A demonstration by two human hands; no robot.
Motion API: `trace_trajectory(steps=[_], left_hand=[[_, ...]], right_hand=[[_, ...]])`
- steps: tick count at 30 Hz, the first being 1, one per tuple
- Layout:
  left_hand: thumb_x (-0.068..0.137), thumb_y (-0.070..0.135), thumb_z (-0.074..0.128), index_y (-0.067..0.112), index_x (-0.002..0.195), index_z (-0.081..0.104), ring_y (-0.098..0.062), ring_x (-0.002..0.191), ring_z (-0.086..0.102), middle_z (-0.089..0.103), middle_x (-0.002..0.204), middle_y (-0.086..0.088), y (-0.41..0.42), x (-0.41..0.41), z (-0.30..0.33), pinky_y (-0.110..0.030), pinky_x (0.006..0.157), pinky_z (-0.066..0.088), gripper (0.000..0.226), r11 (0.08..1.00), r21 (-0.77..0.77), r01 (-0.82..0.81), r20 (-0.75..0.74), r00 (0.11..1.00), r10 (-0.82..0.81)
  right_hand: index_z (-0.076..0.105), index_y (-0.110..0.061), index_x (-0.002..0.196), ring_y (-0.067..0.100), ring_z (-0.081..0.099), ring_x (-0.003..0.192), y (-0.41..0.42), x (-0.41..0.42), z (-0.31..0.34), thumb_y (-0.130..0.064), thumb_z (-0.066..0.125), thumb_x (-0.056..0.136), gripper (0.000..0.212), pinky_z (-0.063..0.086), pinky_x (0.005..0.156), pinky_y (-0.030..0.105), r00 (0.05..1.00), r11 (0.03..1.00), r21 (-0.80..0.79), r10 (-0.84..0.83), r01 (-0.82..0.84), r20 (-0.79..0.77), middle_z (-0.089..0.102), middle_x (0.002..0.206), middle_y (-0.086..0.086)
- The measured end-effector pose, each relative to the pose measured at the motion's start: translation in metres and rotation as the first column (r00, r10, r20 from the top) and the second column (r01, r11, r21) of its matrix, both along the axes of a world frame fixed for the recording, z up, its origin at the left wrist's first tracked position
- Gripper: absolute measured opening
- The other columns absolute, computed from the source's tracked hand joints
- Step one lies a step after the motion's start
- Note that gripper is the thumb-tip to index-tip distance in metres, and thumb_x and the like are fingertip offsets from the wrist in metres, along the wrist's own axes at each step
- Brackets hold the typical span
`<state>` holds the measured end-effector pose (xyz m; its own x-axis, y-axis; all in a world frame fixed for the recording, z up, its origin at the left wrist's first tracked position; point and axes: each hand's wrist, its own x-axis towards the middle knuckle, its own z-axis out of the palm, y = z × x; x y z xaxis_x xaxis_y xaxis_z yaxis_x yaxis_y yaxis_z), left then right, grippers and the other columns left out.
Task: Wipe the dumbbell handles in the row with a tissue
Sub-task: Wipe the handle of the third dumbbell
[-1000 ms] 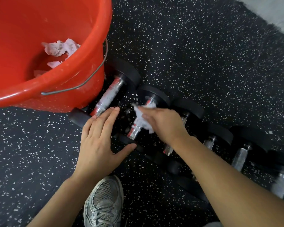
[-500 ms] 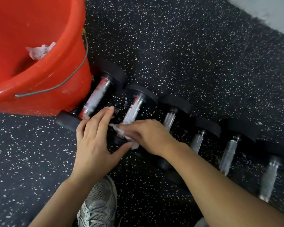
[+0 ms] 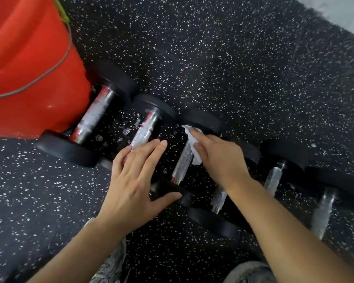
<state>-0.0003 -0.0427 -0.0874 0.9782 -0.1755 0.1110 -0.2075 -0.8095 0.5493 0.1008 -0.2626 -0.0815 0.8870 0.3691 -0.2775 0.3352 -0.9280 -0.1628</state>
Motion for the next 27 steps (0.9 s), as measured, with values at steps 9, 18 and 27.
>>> trace_trajectory(steps=[9, 18, 27], left_hand=[[0.081, 0.077, 0.063, 0.013, 0.159, 0.032, -0.02, 0.145, 0.045, 0.044, 0.159, -0.002, -0.003, 0.0, -0.002, -0.039, 0.125, 0.017, 0.105, 0.998, 0.06, -0.025, -0.016, 1.0, 0.026], [0.079, 0.077, 0.066, 0.012, 0.159, 0.033, -0.021, 0.144, 0.047, 0.045, 0.159, -0.003, -0.003, -0.001, -0.003, -0.04, 0.124, 0.019, 0.108, 0.997, 0.069, -0.035, -0.015, 0.999, 0.036], [0.081, 0.079, 0.063, 0.014, 0.161, 0.029, -0.019, 0.146, 0.044, 0.042, 0.161, -0.001, -0.002, -0.001, -0.002, -0.039, 0.125, 0.018, 0.108, 0.998, 0.049, -0.024, -0.032, 0.999, 0.025]], right_hand=[[0.049, -0.042, 0.145, 0.015, 0.065, 0.116, -0.004, -0.029, -0.004, -0.038, 0.042, 0.108, 0.038, 0.053, 0.096, 0.036, 0.976, 0.946, 0.309, -0.027, 0.095, -0.217, 0.066, 0.135, -0.009], [0.036, -0.049, 0.15, 0.017, 0.07, 0.109, -0.011, -0.02, -0.001, -0.043, 0.039, 0.105, 0.045, 0.057, 0.091, 0.04, 0.988, 0.921, 0.389, 0.041, 0.021, -0.151, 0.066, 0.135, -0.01], [0.04, -0.043, 0.15, 0.015, 0.07, 0.097, -0.006, -0.029, -0.013, -0.042, 0.042, 0.105, 0.044, 0.058, 0.084, 0.038, 0.985, 0.945, 0.322, 0.007, 0.05, -0.173, 0.066, 0.127, -0.014]])
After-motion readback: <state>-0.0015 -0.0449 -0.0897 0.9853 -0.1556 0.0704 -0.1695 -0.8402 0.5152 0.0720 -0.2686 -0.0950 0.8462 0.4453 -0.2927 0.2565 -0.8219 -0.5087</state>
